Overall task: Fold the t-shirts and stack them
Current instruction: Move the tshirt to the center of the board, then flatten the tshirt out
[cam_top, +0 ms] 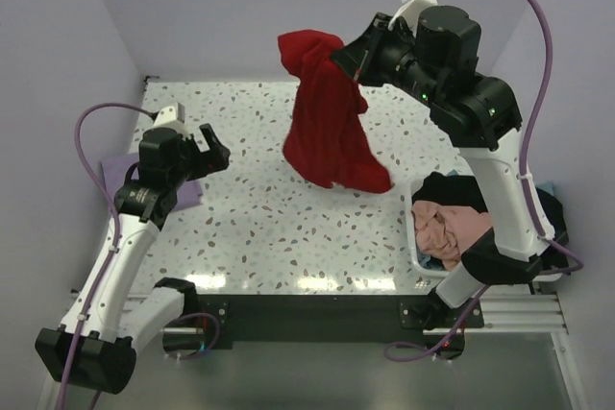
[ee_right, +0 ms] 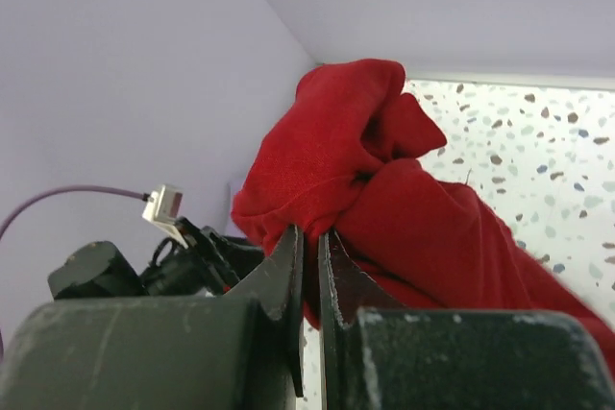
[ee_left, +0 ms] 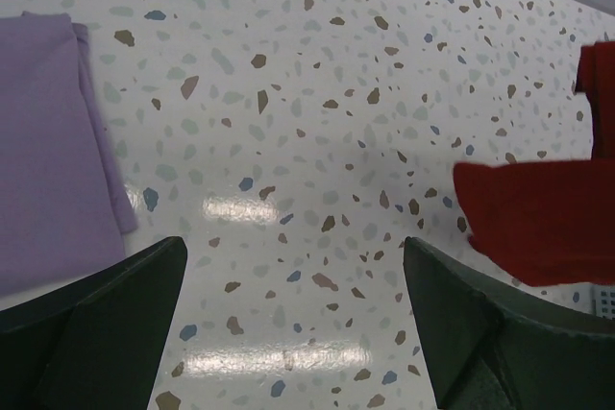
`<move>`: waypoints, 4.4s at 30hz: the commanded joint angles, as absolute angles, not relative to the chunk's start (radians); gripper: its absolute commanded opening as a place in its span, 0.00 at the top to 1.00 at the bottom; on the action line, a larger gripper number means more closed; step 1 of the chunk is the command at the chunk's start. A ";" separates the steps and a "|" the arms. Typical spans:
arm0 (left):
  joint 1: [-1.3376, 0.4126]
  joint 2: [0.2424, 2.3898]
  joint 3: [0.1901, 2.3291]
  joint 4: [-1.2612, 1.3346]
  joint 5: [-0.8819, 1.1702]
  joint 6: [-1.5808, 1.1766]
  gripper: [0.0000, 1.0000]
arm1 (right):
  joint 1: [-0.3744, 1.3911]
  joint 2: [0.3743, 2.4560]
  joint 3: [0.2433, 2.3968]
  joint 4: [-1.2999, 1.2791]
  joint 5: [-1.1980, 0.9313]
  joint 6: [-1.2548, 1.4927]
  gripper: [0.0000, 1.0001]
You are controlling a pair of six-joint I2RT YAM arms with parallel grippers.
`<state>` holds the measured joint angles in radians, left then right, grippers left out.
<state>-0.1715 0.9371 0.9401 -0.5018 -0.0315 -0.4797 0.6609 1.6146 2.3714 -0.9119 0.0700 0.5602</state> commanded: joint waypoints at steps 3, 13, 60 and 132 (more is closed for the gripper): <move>-0.173 0.917 0.933 -0.479 -0.055 -0.500 0.00 | 0.663 1.557 2.320 -0.790 0.122 0.569 1.00; -0.173 0.893 0.884 -0.517 -0.103 -0.519 0.00 | 0.566 1.286 1.456 -0.804 0.333 0.715 0.16; -0.275 1.459 0.718 -0.195 -0.025 -0.577 0.61 | 0.416 1.471 1.157 -0.722 0.077 0.597 0.16; -0.298 1.235 0.710 -0.261 -0.064 -0.505 0.81 | 0.368 1.977 1.714 -0.761 0.057 0.543 0.31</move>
